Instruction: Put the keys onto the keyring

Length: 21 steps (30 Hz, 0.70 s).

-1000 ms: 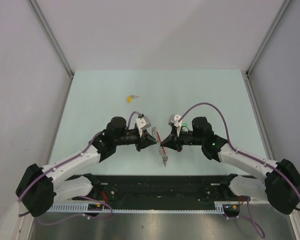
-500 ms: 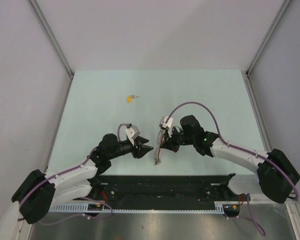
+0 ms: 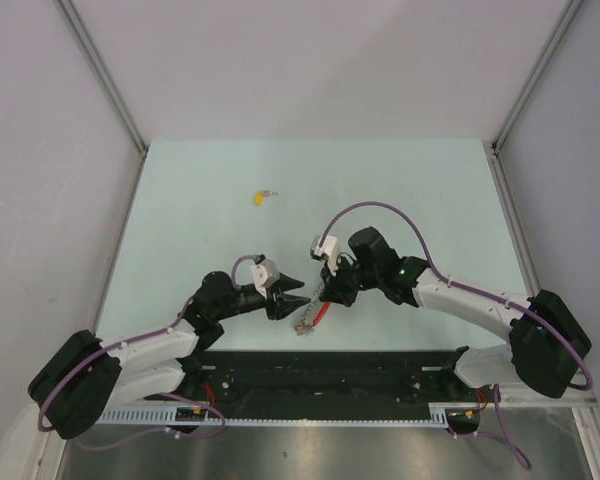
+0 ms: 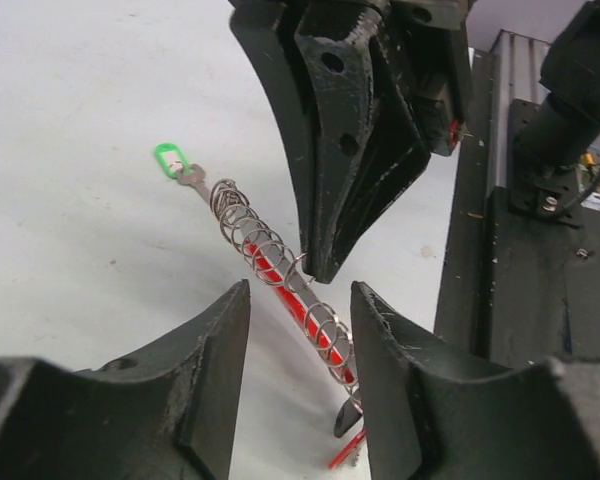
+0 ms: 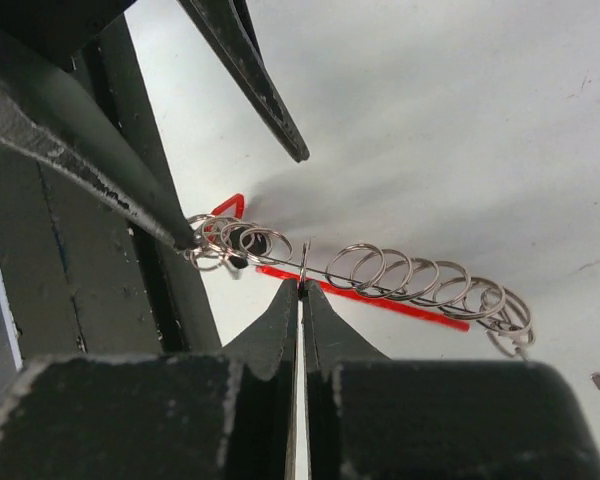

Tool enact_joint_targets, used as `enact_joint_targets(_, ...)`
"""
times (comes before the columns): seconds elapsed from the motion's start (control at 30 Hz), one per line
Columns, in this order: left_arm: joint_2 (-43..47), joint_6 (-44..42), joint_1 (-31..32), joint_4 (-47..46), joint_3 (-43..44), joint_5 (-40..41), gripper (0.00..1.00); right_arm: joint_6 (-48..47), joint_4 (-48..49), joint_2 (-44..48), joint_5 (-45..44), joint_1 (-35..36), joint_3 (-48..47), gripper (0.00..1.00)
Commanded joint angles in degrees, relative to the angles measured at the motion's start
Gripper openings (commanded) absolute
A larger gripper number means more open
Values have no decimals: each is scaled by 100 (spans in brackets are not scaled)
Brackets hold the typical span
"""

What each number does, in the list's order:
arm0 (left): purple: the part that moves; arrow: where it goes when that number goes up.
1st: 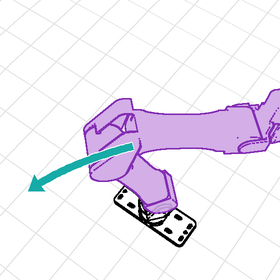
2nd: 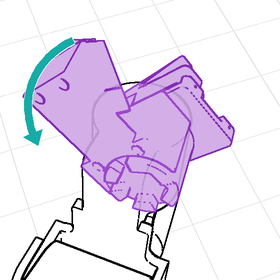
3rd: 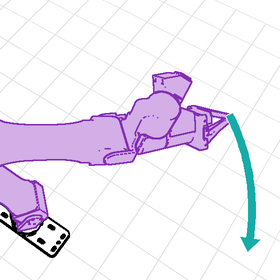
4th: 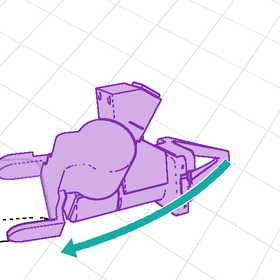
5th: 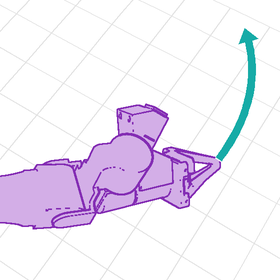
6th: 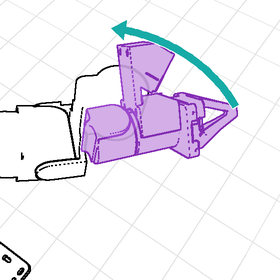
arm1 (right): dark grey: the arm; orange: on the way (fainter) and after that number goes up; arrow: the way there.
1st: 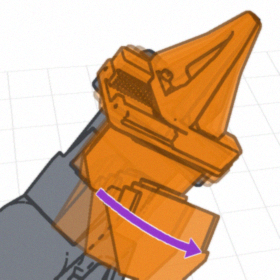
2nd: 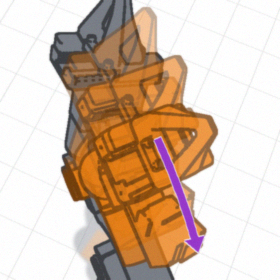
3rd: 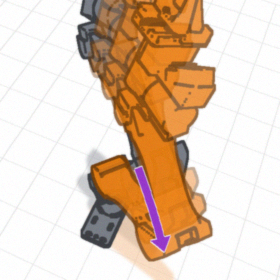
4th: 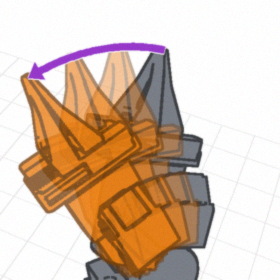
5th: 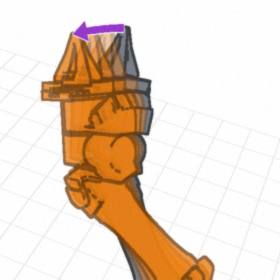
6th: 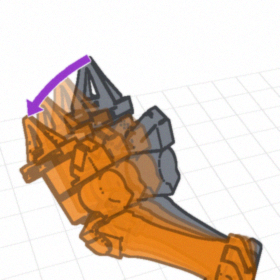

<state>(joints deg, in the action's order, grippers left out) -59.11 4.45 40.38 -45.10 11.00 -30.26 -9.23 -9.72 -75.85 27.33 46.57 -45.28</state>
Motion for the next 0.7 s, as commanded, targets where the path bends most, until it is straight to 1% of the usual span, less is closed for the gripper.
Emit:
enact_joint_targets(0.0,-74,-67,57,-306,156,-411,51,123,22,71,-26,28,-315,0)
enact_joint_targets(0.07,-83,-137,206,70,278,-236,52,229,119,88,-26,19,-324,0)
enact_joint_targets(0.1,-74,-268,285,263,349,105,52,360,154,114,-44,19,-324,0)
enact_joint_targets(0.13,-74,-313,364,639,411,265,53,431,206,123,-52,10,-324,0)
enact_joint_targets(0.2,-65,-366,567,835,508,747,54,528,251,167,-44,10,-333,0)
enact_joint_targets(0.27,-13,-366,638,1002,508,951,54,624,251,185,-61,10,-333,0)
enact_joint_targets(0.3,-13,-366,664,1073,525,1178,55,651,225,211,-61,10,-333,0)
enact_joint_targets(0.4,-39,-427,752,1503,674,1426,55,756,216,281,-44,2,-324,0)
enact_joint_targets(0.47,-100,-611,848,1723,798,1505,55,827,216,326,-35,10,-341,0)
enact_joint_targets(0.67,-206,-726,1051,1873,921,1629,55,897,181,379,-53,-7,-341,0)
